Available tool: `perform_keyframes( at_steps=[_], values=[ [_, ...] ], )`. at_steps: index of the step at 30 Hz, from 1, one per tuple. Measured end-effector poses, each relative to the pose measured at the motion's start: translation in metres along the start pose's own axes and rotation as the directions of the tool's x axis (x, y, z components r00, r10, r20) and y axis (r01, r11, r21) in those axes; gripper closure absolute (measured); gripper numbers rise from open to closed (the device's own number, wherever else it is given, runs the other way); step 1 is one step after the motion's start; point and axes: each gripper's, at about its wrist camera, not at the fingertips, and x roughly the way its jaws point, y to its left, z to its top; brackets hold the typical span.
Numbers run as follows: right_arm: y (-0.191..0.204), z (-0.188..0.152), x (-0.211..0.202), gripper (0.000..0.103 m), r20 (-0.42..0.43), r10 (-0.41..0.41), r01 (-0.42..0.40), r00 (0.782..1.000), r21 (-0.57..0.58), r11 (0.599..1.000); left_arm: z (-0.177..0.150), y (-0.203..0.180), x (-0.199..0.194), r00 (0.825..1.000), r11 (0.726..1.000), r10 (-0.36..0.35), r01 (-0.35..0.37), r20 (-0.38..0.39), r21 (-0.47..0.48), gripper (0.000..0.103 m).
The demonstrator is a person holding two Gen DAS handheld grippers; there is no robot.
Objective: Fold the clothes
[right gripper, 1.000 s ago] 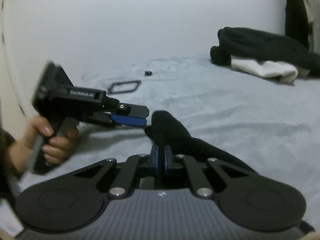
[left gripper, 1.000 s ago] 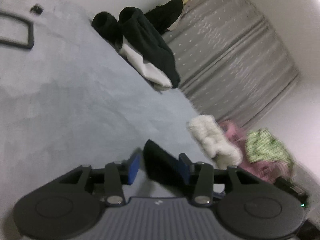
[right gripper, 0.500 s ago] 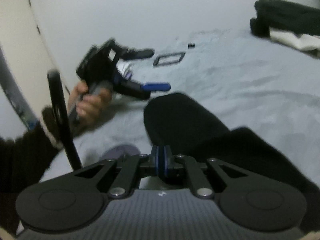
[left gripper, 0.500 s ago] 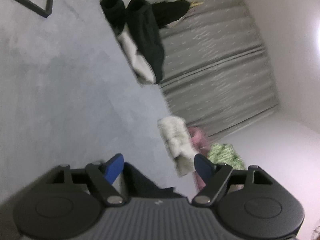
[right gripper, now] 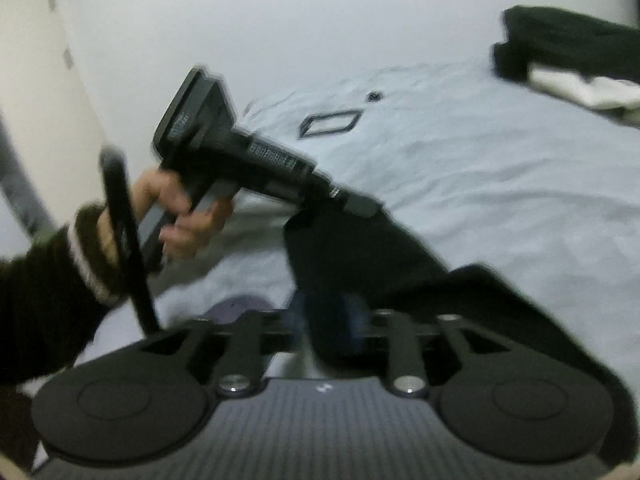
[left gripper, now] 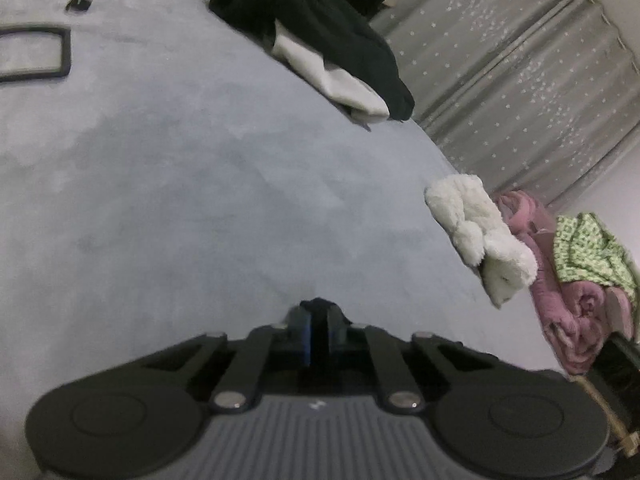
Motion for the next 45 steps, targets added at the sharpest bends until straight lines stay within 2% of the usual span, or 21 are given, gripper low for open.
perform_keyframes(
  at_steps=[3,6,9,13,18,22,27,28,29,31,33,37,38,39,42,45],
  values=[
    [0.000,0.004,-0.022,0.055,0.025,-0.095,0.094,0.995,0.035,0.995,0.008,-0.016,-0.007,0.997,0.994,0.055,-0.059,0.054,0.092,0.097],
    [0.002,0.004,-0.053,0.055,0.036,-0.223,0.221,0.974,0.038,0.974,0.016,-0.029,-0.017,0.991,0.980,0.085,-0.102,0.105,0.169,0.097],
    [-0.009,-0.010,-0.090,0.055,0.028,-0.363,0.361,0.931,0.067,0.930,0.026,-0.037,-0.027,0.985,0.969,0.088,-0.119,0.149,0.215,0.097],
    [-0.035,-0.038,-0.135,0.055,0.003,-0.518,0.511,0.855,0.157,0.845,0.039,-0.042,-0.035,0.973,0.957,0.105,-0.154,0.204,0.247,0.097],
    [-0.058,-0.070,-0.153,0.055,-0.071,-0.588,0.588,0.806,0.217,0.779,0.049,-0.042,-0.013,0.968,0.932,0.173,-0.220,0.181,0.287,0.097],
    [-0.059,-0.088,-0.152,0.055,-0.111,-0.595,0.604,0.796,0.204,0.770,0.045,-0.041,0.001,0.950,0.902,0.253,-0.300,0.183,0.311,0.097],
    [-0.055,-0.098,-0.167,0.056,-0.084,-0.581,0.583,0.809,0.242,0.776,0.036,-0.040,-0.005,0.929,0.890,0.284,-0.347,0.237,0.294,0.097],
    [-0.053,-0.099,-0.165,0.065,-0.086,-0.573,0.576,0.815,0.232,0.784,0.034,-0.041,-0.007,0.924,0.885,0.288,-0.357,0.251,0.298,0.097],
    [-0.051,-0.102,-0.162,0.084,-0.093,-0.566,0.572,0.819,0.209,0.793,0.033,-0.041,-0.007,0.919,0.880,0.293,-0.367,0.264,0.301,0.097],
    [-0.044,-0.104,-0.156,0.098,-0.092,-0.568,0.575,0.818,0.161,0.802,0.032,-0.040,-0.003,0.912,0.871,0.309,-0.385,0.270,0.304,0.097],
    [-0.034,-0.103,-0.151,0.098,-0.069,-0.616,0.620,0.784,0.115,0.776,0.031,-0.039,0.003,0.903,0.860,0.331,-0.408,0.273,0.307,0.097],
    [-0.018,-0.103,-0.147,0.098,0.020,-0.728,0.726,0.685,0.059,0.685,0.029,-0.036,0.007,0.890,0.850,0.331,-0.425,0.314,0.310,0.097],
    [-0.017,-0.104,-0.146,0.098,0.033,-0.745,0.743,0.666,0.057,0.667,0.029,-0.035,0.009,0.887,0.849,0.330,-0.429,0.323,0.309,0.097],
    [-0.019,-0.105,-0.143,0.098,0.032,-0.753,0.751,0.657,0.058,0.658,0.028,-0.033,0.012,0.885,0.845,0.333,-0.434,0.327,0.314,0.097],
    [-0.031,-0.114,-0.129,0.099,-0.007,-0.761,0.761,0.648,0.047,0.648,0.025,-0.024,0.028,0.889,0.835,0.361,-0.442,0.280,0.328,0.096],
    [-0.034,-0.116,-0.128,0.098,0.005,-0.766,0.764,0.643,0.067,0.641,0.028,-0.017,0.032,0.897,0.849,0.358,-0.428,0.259,0.309,0.095]
  ],
)
